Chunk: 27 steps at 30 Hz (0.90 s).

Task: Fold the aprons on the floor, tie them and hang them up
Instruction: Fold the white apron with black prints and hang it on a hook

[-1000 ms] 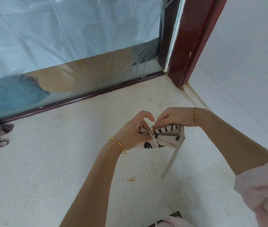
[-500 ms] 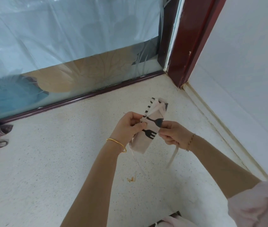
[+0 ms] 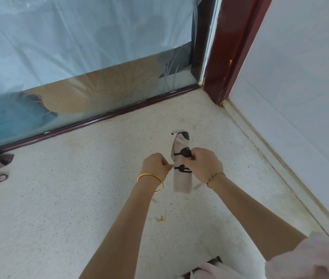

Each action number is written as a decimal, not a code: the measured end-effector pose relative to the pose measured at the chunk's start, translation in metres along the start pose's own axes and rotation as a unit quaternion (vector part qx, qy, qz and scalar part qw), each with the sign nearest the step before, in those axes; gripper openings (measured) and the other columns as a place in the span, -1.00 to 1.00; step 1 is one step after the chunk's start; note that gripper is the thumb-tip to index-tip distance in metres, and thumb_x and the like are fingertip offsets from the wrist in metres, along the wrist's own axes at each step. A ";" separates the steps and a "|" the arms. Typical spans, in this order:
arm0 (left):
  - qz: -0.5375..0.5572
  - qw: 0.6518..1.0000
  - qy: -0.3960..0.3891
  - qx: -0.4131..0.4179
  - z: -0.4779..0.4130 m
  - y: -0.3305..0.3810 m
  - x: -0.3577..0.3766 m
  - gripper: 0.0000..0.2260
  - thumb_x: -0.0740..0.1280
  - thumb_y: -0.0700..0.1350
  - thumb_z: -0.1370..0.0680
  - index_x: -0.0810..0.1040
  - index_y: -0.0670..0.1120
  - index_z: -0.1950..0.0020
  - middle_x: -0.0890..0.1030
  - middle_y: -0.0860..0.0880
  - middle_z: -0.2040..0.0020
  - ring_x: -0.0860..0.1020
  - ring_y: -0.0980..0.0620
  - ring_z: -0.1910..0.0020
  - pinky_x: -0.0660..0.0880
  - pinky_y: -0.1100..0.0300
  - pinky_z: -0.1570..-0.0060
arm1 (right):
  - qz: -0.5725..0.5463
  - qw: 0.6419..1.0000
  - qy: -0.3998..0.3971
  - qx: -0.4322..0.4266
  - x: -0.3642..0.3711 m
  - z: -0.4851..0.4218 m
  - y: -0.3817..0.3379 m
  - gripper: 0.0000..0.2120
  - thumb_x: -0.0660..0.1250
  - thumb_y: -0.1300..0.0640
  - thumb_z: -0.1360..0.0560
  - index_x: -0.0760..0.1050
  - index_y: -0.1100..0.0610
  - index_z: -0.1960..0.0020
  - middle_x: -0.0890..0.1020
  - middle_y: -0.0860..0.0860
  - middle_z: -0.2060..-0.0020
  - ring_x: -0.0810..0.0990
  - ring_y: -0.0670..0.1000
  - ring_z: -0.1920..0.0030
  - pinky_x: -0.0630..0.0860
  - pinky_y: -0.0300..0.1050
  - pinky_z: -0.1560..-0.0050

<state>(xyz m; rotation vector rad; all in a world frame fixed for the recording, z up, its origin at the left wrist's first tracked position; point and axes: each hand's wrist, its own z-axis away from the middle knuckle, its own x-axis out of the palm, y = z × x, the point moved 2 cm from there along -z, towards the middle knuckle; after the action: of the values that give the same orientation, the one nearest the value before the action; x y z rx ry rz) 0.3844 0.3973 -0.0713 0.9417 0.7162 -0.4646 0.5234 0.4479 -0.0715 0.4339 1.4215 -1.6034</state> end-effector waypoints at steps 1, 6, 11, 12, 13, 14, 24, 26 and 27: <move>-0.024 1.000 0.000 0.006 0.002 0.000 0.000 -0.90 0.32 -0.09 -0.54 0.52 -0.12 0.10 0.60 -0.06 0.17 0.52 0.01 0.19 0.42 0.23 0.18 | 0.028 1.000 -0.008 0.011 0.002 0.000 0.001 -0.68 0.25 -0.04 -0.50 0.28 0.03 0.36 0.42 -0.07 0.41 0.45 0.00 0.32 0.35 -0.19 0.36; 0.052 0.997 -0.041 0.049 0.017 -0.001 0.020 -0.87 0.28 -0.30 -0.48 0.47 -0.07 0.09 0.59 -0.07 0.20 0.58 -0.08 0.15 0.53 0.08 0.08 | 0.145 0.984 -0.079 0.062 0.022 0.003 0.008 -0.82 0.22 0.01 -0.50 0.36 0.07 0.22 0.44 -0.04 0.32 0.48 0.03 0.21 0.38 -0.17 0.27; 0.116 0.986 -0.121 -0.007 0.028 -0.014 0.052 -0.84 0.24 -0.32 -0.50 0.48 -0.09 0.00 0.64 -0.17 0.11 0.63 -0.10 0.15 0.56 0.19 0.31 | 0.149 0.974 -0.150 0.084 0.054 0.011 0.022 -0.86 0.25 0.16 -0.48 0.40 0.07 0.26 0.47 -0.04 0.36 0.53 0.04 0.19 0.41 -0.17 0.24; 0.137 0.982 -0.130 -0.022 0.029 -0.018 0.057 -0.83 0.24 -0.32 -0.51 0.48 -0.09 -0.02 0.64 -0.16 0.13 0.64 -0.11 0.16 0.59 0.17 0.29 | 0.129 0.979 -0.142 0.071 0.059 0.014 0.026 -0.93 0.24 0.18 -0.48 0.42 0.09 0.18 0.50 -0.02 0.31 0.53 0.05 0.17 0.42 -0.15 0.23; 0.158 0.977 -0.137 -0.036 0.030 -0.021 0.060 -0.82 0.23 -0.33 -0.51 0.48 -0.09 -0.02 0.64 -0.15 0.16 0.65 -0.11 0.16 0.61 0.13 0.24 | 0.096 0.985 -0.131 0.054 0.062 0.017 0.030 -0.95 0.22 0.20 -0.49 0.43 0.10 0.07 0.53 0.00 0.26 0.53 0.06 0.17 0.44 -0.13 0.22; 0.182 0.972 -0.142 -0.050 0.031 -0.025 0.061 -0.82 0.21 -0.33 -0.52 0.49 -0.11 -0.03 0.64 -0.15 0.17 0.65 -0.11 0.16 0.62 0.11 0.21 | 0.056 0.990 -0.121 0.036 0.064 0.021 0.034 -0.87 0.21 0.23 -0.48 0.40 0.10 -0.02 0.52 0.01 0.24 0.51 0.04 0.19 0.45 -0.12 0.20; 0.153 0.983 -0.099 -0.026 0.025 -0.031 0.064 -0.84 0.25 -0.35 -0.49 0.52 -0.11 0.08 0.56 0.01 0.19 0.60 0.03 0.27 0.55 0.24 0.38 | -0.052 0.984 -0.154 -0.071 0.066 0.030 0.045 -0.70 0.37 0.16 -0.42 0.37 0.02 -0.10 0.55 -0.06 0.09 0.53 -0.04 0.11 0.39 -0.32 0.18; 0.111 0.991 -0.069 0.003 0.023 -0.032 0.064 -0.83 0.24 -0.33 -0.46 0.49 -0.06 0.15 0.57 -0.02 0.23 0.61 -0.05 0.25 0.57 0.14 0.23 | -0.033 0.986 -0.146 -0.078 0.066 0.029 0.044 -0.70 0.34 0.18 -0.42 0.38 0.05 -0.12 0.56 -0.03 0.06 0.53 -0.01 0.09 0.42 -0.25 0.15; 0.110 0.992 -0.061 0.006 0.023 -0.034 0.064 -0.82 0.25 -0.33 -0.45 0.47 -0.04 0.19 0.59 -0.06 0.23 0.61 -0.08 0.23 0.57 0.11 0.18 | -0.026 0.986 -0.141 -0.082 0.066 0.028 0.044 -0.72 0.33 0.19 -0.42 0.38 0.07 -0.11 0.57 -0.01 0.05 0.54 0.01 0.08 0.45 -0.19 0.12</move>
<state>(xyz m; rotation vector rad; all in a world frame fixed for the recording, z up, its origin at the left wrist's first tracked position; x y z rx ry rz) 0.4142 0.3567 -0.1287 0.9822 0.4919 -0.3297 0.5332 0.4003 -0.1404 0.0703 1.3410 -1.5070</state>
